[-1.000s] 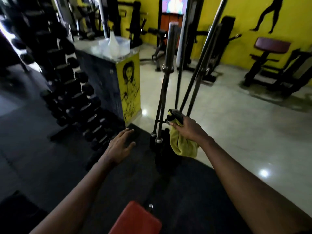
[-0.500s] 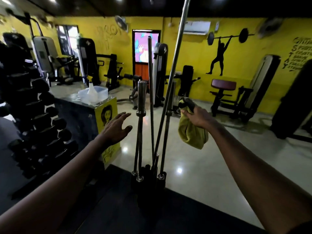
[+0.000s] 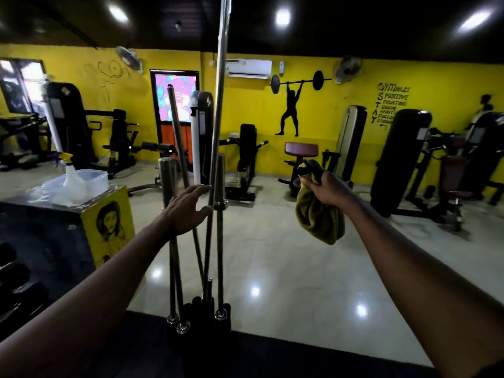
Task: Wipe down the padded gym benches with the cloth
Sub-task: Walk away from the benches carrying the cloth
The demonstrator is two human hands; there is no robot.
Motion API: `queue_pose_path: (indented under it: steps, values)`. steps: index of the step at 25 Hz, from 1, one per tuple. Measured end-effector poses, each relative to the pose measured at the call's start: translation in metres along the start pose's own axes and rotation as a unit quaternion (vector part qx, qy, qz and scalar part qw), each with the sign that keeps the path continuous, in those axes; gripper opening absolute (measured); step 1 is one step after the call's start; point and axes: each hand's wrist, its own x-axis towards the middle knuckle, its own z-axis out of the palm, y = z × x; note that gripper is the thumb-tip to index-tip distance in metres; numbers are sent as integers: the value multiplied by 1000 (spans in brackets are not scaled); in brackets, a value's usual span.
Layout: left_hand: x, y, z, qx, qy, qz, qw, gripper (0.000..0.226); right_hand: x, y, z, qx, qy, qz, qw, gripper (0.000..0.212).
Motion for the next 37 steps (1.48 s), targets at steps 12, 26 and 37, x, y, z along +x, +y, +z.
queue_pose_path:
  steps: [12,26,37]
  values:
    - [152,93,89,-4,27,28,999,57,112,132,-78,-9,25,-2,1000,63]
    - [354,74,161,28,16,21,999,60,307,220,-43,58,20,-30,998,50]
    - [518,-40,195,63,52,-86,993,62,531,215,30,69,-5,-74,995,59]
